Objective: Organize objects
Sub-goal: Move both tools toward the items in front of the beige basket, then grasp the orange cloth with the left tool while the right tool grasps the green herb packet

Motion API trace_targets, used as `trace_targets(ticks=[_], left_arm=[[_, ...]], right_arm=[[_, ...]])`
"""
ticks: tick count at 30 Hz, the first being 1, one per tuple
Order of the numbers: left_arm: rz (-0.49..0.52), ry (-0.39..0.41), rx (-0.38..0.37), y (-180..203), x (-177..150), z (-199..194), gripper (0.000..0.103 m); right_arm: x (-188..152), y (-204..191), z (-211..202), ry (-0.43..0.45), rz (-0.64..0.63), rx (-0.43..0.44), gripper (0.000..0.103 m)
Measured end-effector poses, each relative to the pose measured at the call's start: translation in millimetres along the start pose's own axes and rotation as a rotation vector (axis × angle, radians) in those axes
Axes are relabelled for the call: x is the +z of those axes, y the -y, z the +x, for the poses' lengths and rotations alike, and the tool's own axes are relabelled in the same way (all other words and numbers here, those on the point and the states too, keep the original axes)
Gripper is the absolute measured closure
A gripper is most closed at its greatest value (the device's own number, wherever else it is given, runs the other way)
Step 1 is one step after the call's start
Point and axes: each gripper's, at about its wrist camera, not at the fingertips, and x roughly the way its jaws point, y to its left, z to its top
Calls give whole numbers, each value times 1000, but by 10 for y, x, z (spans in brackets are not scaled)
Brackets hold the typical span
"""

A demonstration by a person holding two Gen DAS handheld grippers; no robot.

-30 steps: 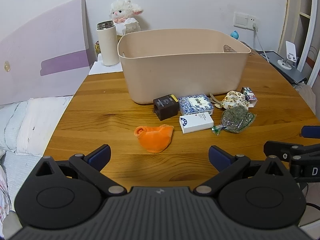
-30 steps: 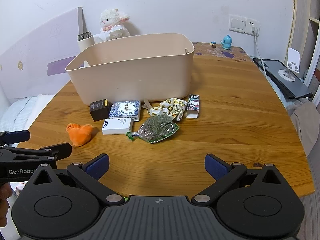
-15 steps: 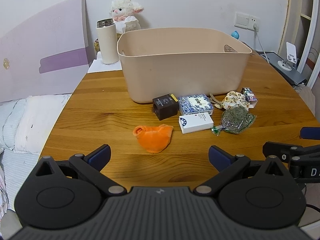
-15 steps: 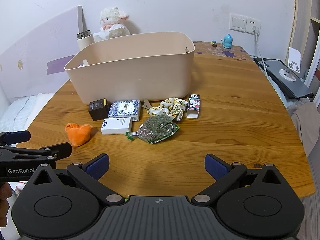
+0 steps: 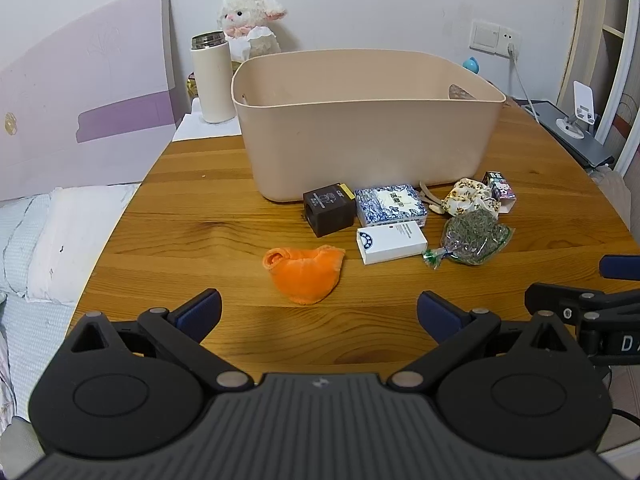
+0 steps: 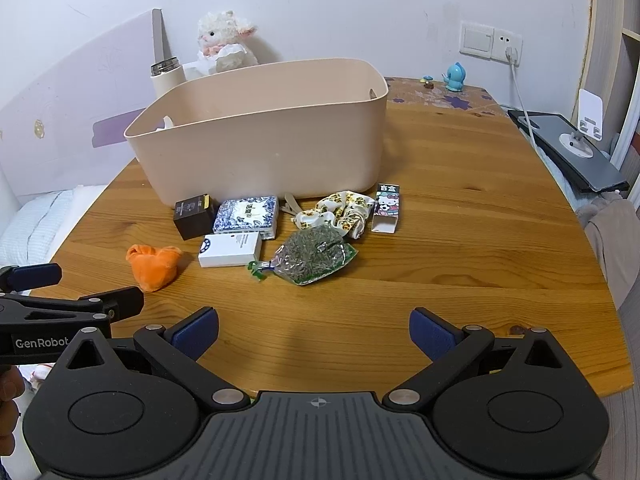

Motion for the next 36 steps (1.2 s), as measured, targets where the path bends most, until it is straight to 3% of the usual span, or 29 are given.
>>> trace_targets(ticks=[24, 36], left_arm=[[-16, -52, -9, -60, 52, 189, 0], [-49, -130, -8, -188, 123, 603, 0]], right_arm=[[60, 32, 176, -32, -3, -18, 0], [137, 92, 489, -62, -30, -16, 0]])
